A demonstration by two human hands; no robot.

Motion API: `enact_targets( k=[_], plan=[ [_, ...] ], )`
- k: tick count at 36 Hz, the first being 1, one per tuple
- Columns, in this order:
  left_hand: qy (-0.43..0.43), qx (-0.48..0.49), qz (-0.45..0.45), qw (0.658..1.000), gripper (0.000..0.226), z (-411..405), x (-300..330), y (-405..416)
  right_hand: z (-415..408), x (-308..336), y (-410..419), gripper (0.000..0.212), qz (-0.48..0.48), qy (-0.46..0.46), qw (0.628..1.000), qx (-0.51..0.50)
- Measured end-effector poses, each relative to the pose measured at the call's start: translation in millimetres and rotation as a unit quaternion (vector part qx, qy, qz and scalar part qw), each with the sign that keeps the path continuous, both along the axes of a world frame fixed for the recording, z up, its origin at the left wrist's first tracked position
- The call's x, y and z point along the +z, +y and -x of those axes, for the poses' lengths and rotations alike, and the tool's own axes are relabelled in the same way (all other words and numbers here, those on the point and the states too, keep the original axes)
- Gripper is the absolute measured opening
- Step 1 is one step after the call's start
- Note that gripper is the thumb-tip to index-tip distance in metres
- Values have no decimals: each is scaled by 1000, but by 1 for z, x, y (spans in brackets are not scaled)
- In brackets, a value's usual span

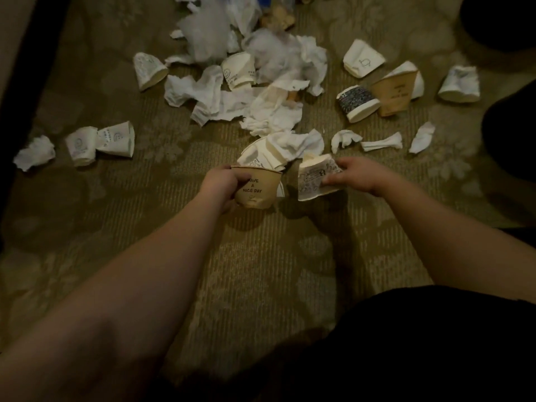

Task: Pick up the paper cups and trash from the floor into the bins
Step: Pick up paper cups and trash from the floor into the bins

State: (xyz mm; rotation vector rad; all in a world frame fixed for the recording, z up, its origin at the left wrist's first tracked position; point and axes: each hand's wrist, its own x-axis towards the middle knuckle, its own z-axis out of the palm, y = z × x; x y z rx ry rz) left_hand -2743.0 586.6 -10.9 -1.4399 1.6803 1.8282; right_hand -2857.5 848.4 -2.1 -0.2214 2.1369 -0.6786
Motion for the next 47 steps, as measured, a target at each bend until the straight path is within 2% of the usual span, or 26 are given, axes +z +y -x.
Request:
enact_targets(
  k=[4,6,8,11,13,17,22,27,31,36,40,47],
  plan=[
    [46,1,-16,999,35,29,23,18,20,33,20,62,23,35,997,-67],
    [68,2,-30,997,37,45,34,31,32,53,31,48,34,46,995,-86],
    [87,-17,-36,995,26,62,48,45,45,79,43,34,35,74,993,-85],
    [118,-58,-27,991,20,92,74,69,68,130,58,34,22,119,988,-91],
    [141,-72,-26,987,25,114,97,87,86,168,69,34,-10,151,985,-87],
    [184,-112,-44,976,22,158,146,126,121,243,96,55,-79,214,971,-76],
    [244,-164,-47,955,38,202,210,180,142,344,136,46,-196,280,939,-19],
    [295,-209,-51,931,28,231,255,239,154,404,192,45,-299,325,896,28],
    [319,-236,-45,917,22,251,279,285,161,429,243,49,-366,320,873,43],
    [322,-274,-35,906,28,273,296,344,172,434,297,50,-420,291,858,46],
    [304,-308,-24,901,38,289,290,390,187,418,335,52,-442,262,856,63],
    [282,-370,32,885,24,316,255,458,214,366,379,57,-441,197,871,90]
  ],
)
